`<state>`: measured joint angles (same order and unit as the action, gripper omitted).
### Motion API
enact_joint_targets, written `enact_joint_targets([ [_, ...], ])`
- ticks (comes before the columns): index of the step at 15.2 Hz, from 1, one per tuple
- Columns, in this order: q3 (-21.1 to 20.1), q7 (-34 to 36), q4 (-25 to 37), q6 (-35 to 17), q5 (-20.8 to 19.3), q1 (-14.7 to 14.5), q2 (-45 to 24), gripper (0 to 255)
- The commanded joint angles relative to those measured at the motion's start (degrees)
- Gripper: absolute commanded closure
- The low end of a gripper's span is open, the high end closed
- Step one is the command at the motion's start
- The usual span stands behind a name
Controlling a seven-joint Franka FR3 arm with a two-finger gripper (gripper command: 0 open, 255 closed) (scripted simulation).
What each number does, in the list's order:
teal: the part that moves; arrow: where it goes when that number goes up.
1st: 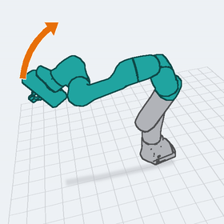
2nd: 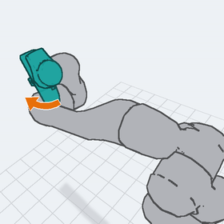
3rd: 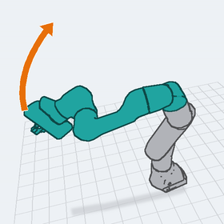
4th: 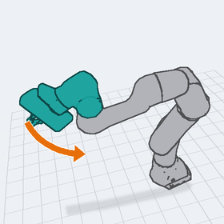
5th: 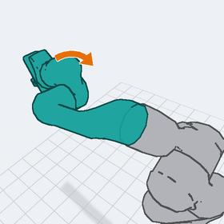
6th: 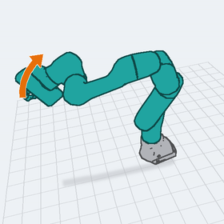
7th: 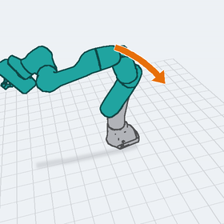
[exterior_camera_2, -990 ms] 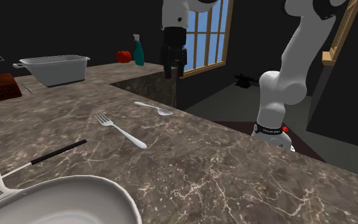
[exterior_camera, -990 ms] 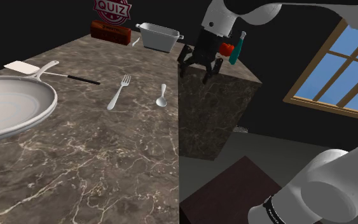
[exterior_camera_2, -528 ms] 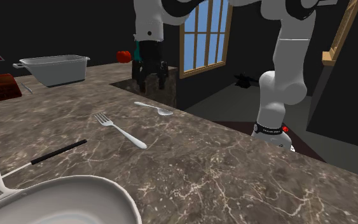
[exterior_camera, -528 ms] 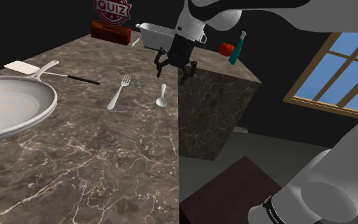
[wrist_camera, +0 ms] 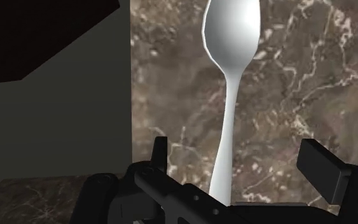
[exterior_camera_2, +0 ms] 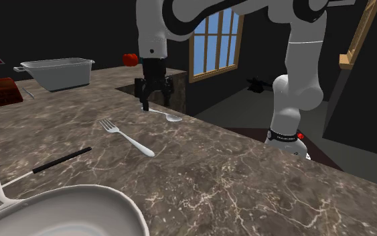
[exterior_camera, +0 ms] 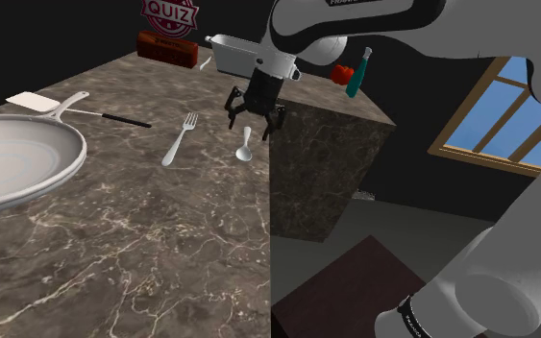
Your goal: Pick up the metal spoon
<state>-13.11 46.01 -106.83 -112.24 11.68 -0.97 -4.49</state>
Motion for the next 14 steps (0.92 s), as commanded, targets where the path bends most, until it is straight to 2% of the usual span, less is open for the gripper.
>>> enact_joint_targets([
  [1,0.0,-0.2,-0.9,-1.2,0.0,0.0,-0.3,0],
  [2,0.0,-0.2,-0.9,-1.2,0.0,0.0,-0.3,0],
  [3,0.0,-0.2,-0.9,-1.2,0.0,0.0,-0.2,255],
  [12,0.0,-0.2,-0.9,-1.2,0.0,0.0,-0.3,255],
  [14,0.0,0.0,0.2,0.3,0.0,0.0,0.0,255],
])
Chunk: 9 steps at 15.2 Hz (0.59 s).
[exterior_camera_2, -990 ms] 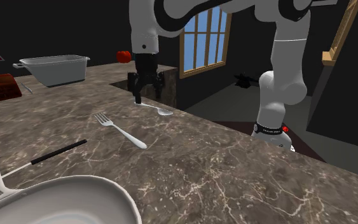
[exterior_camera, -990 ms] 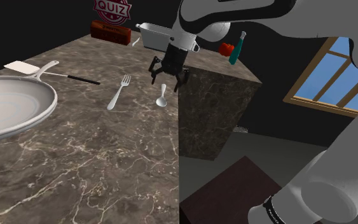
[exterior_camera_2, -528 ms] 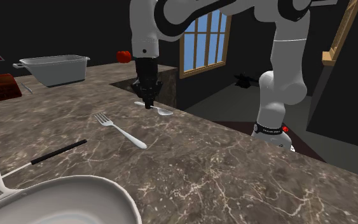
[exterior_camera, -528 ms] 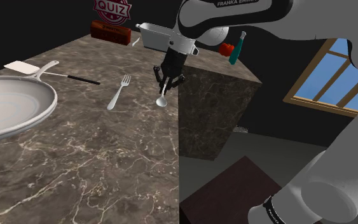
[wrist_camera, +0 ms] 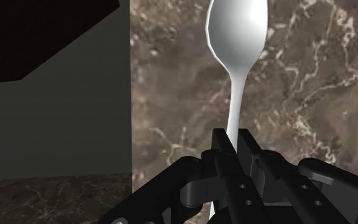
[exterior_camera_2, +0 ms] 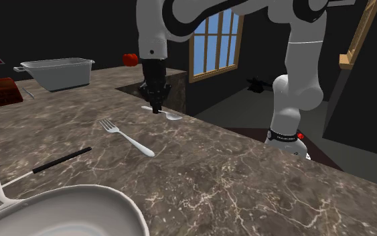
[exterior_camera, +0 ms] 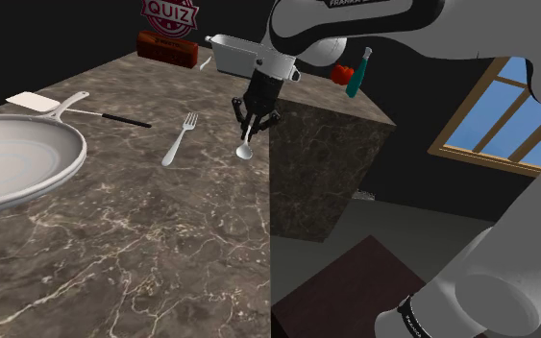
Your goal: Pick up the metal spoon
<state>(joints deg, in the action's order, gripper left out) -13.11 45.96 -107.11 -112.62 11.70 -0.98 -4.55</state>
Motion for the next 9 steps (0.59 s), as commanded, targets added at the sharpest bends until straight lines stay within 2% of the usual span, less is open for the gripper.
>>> enact_joint_targets([
  [1,0.0,0.2,1.1,1.4,-0.1,0.0,0.2,255],
  [9,0.1,1.2,6.4,7.3,-0.3,0.2,0.9,255],
])
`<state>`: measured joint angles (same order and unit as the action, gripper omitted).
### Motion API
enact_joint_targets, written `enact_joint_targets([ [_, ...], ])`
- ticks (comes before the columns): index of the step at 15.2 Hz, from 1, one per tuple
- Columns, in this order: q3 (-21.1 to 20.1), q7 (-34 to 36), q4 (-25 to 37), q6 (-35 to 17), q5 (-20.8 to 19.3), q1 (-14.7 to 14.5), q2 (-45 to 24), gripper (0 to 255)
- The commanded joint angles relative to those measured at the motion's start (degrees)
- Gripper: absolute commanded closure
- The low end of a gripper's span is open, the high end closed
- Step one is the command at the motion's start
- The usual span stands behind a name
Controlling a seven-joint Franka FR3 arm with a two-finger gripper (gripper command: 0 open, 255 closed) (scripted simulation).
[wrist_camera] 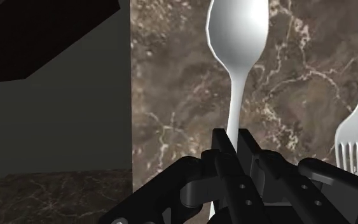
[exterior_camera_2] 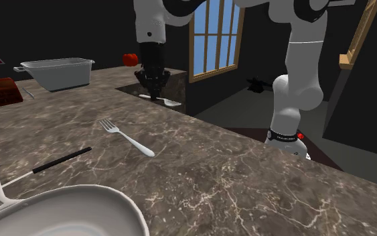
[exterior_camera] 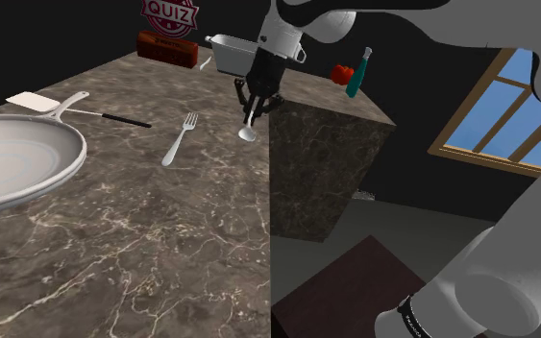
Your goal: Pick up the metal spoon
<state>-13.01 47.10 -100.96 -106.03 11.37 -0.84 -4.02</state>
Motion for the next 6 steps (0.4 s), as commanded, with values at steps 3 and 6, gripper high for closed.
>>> enact_joint_targets([
  [3,0.0,0.5,2.5,2.9,0.0,0.1,0.5,255],
  [6,0.0,0.7,3.4,3.8,-0.1,0.1,0.4,255],
])
